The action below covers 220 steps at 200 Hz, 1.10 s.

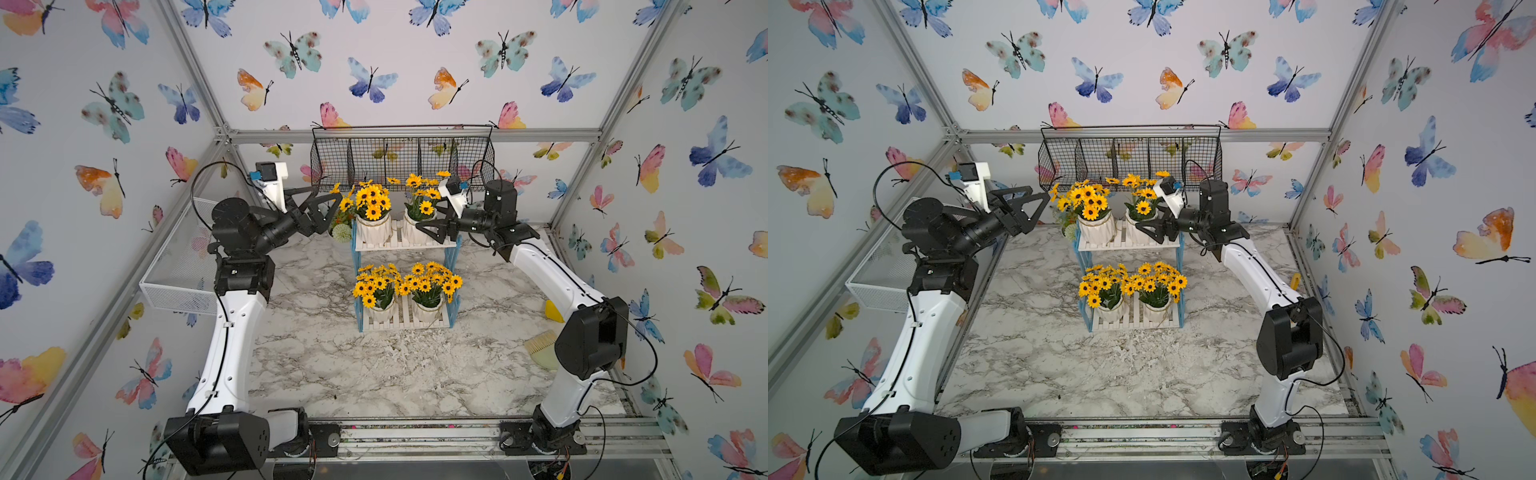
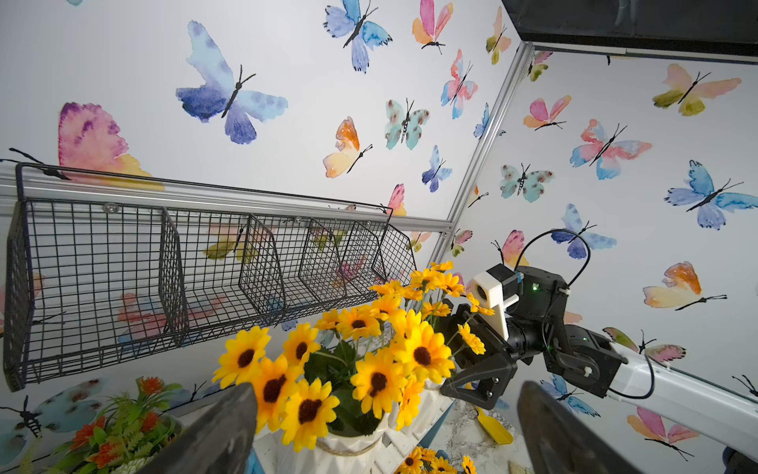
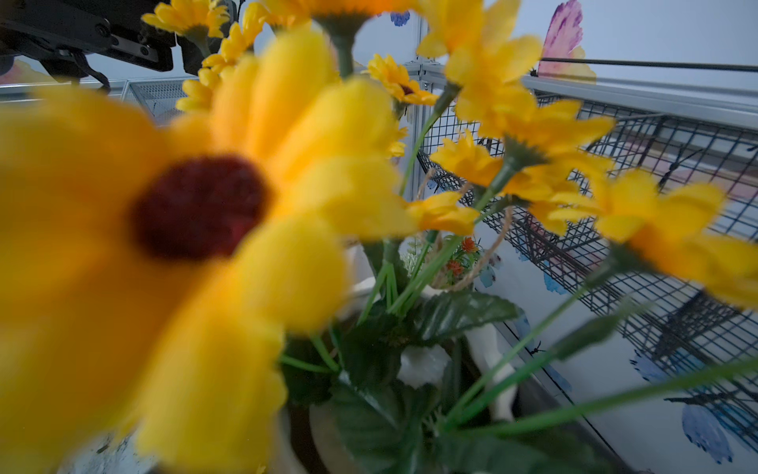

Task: Take the sunflower pots off the shelves
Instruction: Pick up the sunflower pot from the shelf.

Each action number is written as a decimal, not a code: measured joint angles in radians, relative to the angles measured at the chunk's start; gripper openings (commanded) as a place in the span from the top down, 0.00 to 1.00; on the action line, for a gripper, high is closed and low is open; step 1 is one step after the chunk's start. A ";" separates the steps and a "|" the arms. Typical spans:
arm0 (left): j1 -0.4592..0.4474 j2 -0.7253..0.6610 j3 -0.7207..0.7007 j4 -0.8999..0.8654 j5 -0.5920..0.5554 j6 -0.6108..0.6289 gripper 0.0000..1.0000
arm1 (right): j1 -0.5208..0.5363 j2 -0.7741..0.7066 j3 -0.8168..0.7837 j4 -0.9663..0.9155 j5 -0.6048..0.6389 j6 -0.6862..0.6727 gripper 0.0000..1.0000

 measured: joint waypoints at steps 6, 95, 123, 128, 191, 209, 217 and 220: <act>0.000 0.000 0.000 0.000 0.000 0.000 0.02 | 0.000 -0.002 -0.002 0.002 0.000 0.003 0.98; 0.000 0.000 0.000 0.000 0.000 0.000 0.01 | 0.000 -0.055 -0.076 0.047 0.010 0.049 0.98; 0.000 0.000 0.000 0.000 0.000 -0.003 0.02 | 0.000 -0.076 -0.098 0.055 0.013 0.068 0.98; 0.000 0.000 0.000 0.000 0.000 -0.003 0.02 | 0.000 -0.079 -0.100 0.056 0.014 0.070 0.98; 0.000 0.000 0.000 0.001 0.000 -0.003 0.02 | 0.003 -0.118 -0.114 0.077 0.021 0.084 0.98; 0.000 0.000 0.000 0.001 0.000 -0.003 0.02 | 0.007 -0.133 -0.127 0.077 0.021 0.084 0.98; 0.000 0.000 0.000 0.001 0.000 -0.003 0.02 | 0.011 -0.141 -0.132 0.076 0.022 0.084 0.98; 0.000 0.000 0.000 0.001 0.000 -0.003 0.02 | 0.012 -0.143 -0.134 0.076 0.023 0.084 0.98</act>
